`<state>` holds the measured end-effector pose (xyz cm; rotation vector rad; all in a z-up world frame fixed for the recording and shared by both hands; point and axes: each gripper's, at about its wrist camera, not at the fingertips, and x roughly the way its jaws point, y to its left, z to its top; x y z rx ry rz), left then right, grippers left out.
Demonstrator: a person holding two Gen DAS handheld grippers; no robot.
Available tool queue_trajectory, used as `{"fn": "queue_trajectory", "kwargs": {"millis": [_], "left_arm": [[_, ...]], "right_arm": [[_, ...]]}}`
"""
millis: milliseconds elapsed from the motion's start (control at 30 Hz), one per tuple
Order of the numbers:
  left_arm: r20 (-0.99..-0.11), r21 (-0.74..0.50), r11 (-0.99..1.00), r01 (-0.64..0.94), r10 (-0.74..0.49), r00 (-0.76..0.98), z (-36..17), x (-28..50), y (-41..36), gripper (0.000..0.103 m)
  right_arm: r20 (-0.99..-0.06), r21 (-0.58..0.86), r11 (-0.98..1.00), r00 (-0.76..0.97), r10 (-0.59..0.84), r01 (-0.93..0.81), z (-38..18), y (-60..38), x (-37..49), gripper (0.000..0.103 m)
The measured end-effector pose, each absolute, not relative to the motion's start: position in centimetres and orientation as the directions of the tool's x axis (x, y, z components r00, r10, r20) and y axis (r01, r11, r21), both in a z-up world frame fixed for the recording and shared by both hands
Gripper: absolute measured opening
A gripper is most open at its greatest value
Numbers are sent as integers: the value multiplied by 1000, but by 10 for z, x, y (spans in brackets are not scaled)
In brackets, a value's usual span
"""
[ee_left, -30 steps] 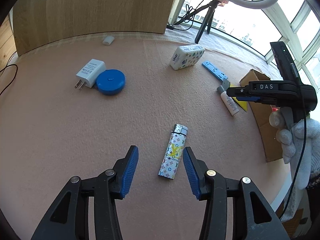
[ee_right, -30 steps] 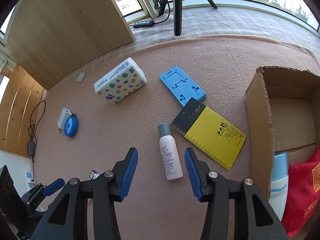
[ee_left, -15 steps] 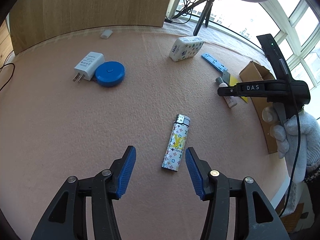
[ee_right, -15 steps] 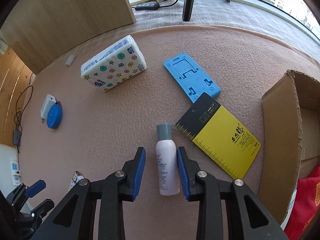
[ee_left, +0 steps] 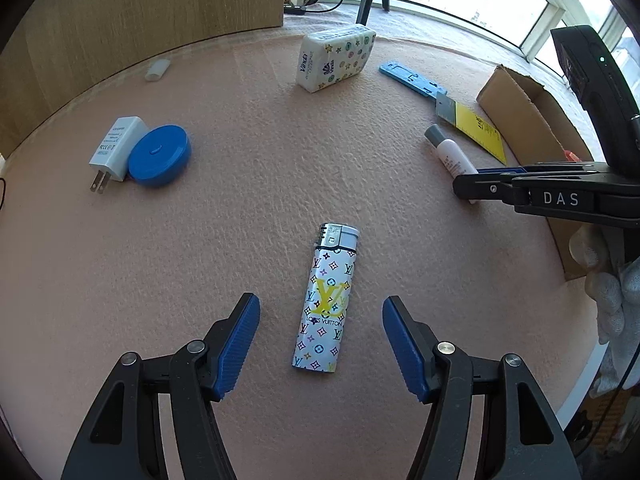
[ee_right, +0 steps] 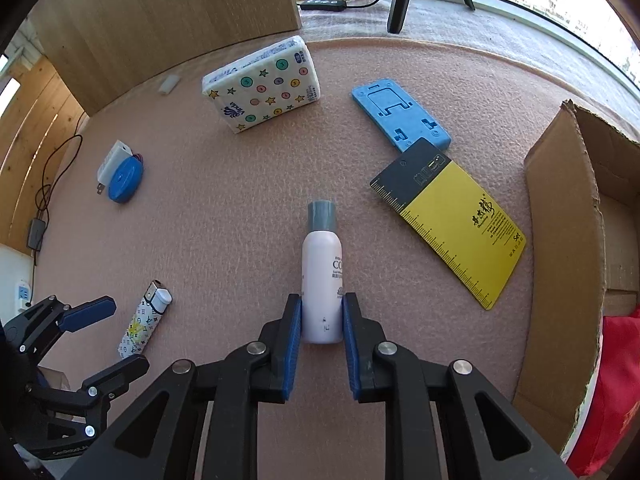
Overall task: Organize objects
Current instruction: 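Grasp the small white lotion bottle with the right gripper while the left holds the lighter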
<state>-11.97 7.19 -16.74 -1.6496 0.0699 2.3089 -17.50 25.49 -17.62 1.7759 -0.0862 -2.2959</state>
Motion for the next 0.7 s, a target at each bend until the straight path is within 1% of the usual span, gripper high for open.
{"fn": "queue_trajectory", "kwargs": {"millis": [133, 233, 267, 300, 333, 400, 467, 700], "left_arm": [[-935, -114, -956, -270, 196, -296, -172, -120, 76, 66], [-934, -100, -959, -264, 182, -307, -173, -120, 76, 61], [-933, -102, -960, -260, 182, -309, -173, -121, 75, 58], [-932, -103, -961, -255, 183, -313, -173, -122, 74, 53], [-930, -104, -963, -248, 182, -318, -172, -122, 73, 50], [-927, -106, -966, -235, 182, -327, -172, -124, 71, 34], [-925, -109, -969, -221, 181, -335, -172, -126, 68, 25], [-911, -195, -966, -170, 242, -333, -169, -125, 61, 25]], "right_arm": [[-943, 213, -966, -229, -243, 148, -175, 259, -165, 18], [-940, 228, -962, -225, -258, 152, -176, 259, -156, 18], [-939, 232, -960, -223, -263, 154, -176, 259, -152, 18], [-938, 236, -959, -223, -267, 157, -175, 259, -149, 18], [-936, 240, -958, -222, -272, 159, -175, 259, -145, 18], [-934, 249, -955, -222, -281, 160, -175, 260, -140, 18], [-932, 254, -954, -225, -286, 159, -176, 260, -133, 18], [-918, 288, -946, -238, -316, 145, -174, 261, -119, 18]]}}
